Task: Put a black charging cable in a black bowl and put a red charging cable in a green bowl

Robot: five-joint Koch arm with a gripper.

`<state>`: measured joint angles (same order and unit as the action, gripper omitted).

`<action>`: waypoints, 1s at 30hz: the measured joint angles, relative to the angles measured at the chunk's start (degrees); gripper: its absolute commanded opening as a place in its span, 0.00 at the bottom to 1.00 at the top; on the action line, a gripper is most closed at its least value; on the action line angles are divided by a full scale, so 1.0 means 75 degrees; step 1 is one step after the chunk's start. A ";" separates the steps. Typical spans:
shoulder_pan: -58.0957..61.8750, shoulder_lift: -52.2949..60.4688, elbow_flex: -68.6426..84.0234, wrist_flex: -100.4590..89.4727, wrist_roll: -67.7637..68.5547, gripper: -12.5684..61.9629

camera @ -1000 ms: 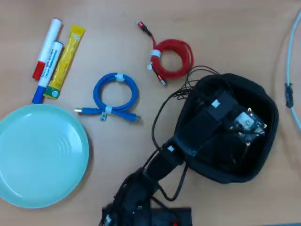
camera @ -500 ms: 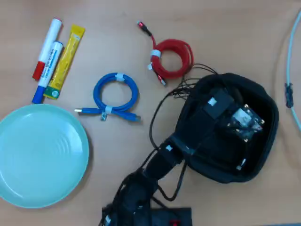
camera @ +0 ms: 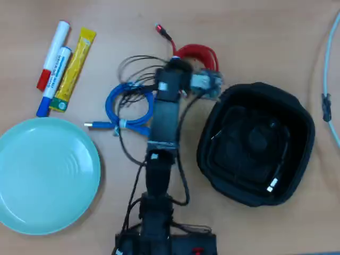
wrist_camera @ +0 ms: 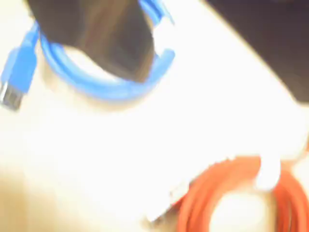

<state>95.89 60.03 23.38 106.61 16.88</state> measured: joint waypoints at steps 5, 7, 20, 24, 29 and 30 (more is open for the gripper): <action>-0.0762 0.0000 0.0000 0.0000 -0.0598 0.69; -0.0832 0.0000 0.0000 0.0000 -0.0773 0.69; 0.0375 -0.0305 -0.0012 -0.0340 0.0609 0.69; 0.0844 -0.0750 0.0000 -0.0727 0.0797 0.69; 0.0844 -0.1266 0.0000 -0.1254 0.0797 0.69; 0.0820 -0.1348 0.0000 -0.1277 0.0797 0.69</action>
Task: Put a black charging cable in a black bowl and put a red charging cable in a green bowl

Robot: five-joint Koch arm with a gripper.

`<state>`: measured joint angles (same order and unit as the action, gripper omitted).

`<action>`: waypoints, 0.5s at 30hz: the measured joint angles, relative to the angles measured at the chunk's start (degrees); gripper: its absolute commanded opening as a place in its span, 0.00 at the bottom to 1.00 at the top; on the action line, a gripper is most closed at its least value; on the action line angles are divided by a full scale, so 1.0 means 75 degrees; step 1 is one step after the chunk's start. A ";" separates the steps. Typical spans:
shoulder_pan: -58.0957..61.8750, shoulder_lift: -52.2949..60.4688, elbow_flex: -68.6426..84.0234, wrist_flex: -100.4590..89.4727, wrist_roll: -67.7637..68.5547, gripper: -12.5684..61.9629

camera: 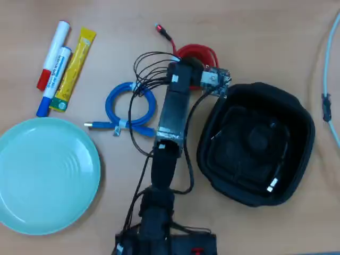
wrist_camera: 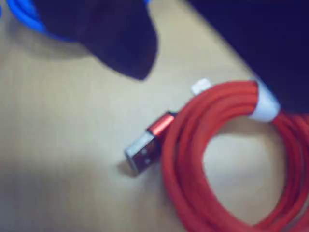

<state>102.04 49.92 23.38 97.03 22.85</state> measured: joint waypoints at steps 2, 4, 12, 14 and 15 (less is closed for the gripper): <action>-0.0070 -0.0188 0.0000 -0.0023 0.0000 0.69; -0.0164 -0.0434 0.0000 -0.0035 0.0000 0.69; -0.0574 -0.0961 0.0000 -0.0082 0.0000 0.69; -0.0645 -0.1125 0.0000 -0.0117 0.0000 0.69; -0.0691 -0.1184 0.0000 -0.0129 0.0000 0.69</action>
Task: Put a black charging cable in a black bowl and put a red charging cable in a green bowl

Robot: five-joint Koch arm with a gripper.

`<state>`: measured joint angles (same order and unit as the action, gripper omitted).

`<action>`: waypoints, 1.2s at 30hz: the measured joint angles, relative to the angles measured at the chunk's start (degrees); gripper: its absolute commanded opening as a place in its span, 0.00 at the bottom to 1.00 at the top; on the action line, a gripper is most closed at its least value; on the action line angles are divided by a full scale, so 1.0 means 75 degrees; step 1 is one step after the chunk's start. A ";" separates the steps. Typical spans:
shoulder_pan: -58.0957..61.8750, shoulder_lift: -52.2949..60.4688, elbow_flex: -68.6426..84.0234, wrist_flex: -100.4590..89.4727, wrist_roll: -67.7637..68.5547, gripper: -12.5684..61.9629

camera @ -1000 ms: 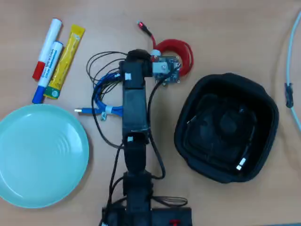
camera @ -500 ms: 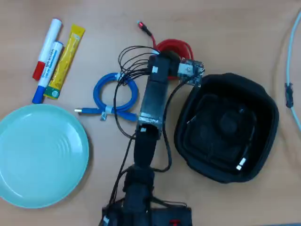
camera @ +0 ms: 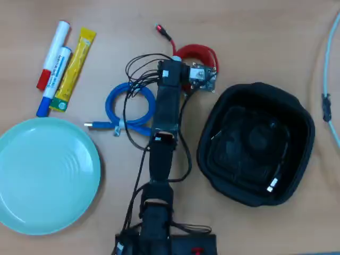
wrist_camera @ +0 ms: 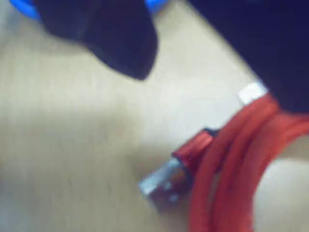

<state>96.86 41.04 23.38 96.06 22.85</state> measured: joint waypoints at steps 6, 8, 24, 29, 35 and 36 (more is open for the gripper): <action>-0.0094 -0.0199 0.0000 -0.0047 0.0105 0.69; -0.0082 -0.0328 -0.0012 -0.0047 0.0328 0.69; 0.0129 -0.0762 0.0000 -0.0176 0.1336 0.69; 0.0141 -0.0820 -0.0012 -0.0176 0.1336 0.69; 0.0141 -0.0832 -0.0012 -0.0188 0.1336 0.54; 0.0141 -0.0844 -0.0012 -0.0188 0.1336 0.48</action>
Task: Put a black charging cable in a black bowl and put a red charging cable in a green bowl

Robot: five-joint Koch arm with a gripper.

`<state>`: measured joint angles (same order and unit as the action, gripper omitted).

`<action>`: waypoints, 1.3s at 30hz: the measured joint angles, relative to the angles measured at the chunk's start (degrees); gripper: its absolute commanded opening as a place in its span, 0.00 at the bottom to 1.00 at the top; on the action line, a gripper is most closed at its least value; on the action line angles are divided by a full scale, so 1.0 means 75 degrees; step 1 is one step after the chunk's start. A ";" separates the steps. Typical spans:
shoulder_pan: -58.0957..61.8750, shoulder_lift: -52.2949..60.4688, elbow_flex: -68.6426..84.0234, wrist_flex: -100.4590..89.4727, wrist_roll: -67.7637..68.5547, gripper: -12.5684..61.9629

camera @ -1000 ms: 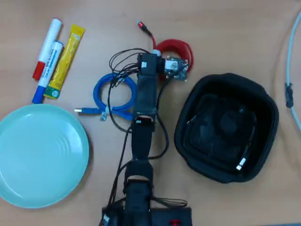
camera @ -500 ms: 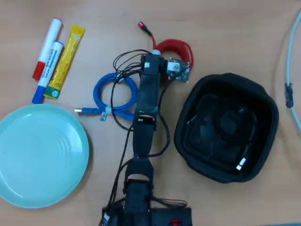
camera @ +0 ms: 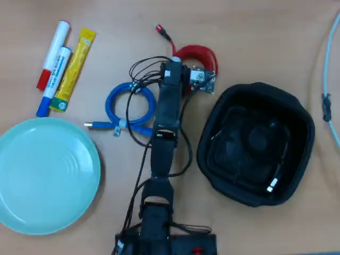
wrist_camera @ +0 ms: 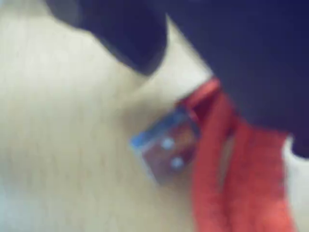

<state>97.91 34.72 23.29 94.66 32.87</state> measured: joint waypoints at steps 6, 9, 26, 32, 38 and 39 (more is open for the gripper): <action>0.0012 0.0000 0.0000 0.0000 0.0000 0.21; 0.0012 0.0000 0.0000 0.0000 -0.0141 0.12; 0.0012 0.0023 0.0000 0.0199 -0.0164 0.08; -0.0105 0.0352 0.0012 0.0703 -0.0164 0.08; -0.0117 0.1055 0.0023 0.1172 -0.0141 0.08; -0.0117 0.1184 0.0023 0.1207 -0.0152 0.08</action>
<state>97.03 43.59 23.47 103.71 31.73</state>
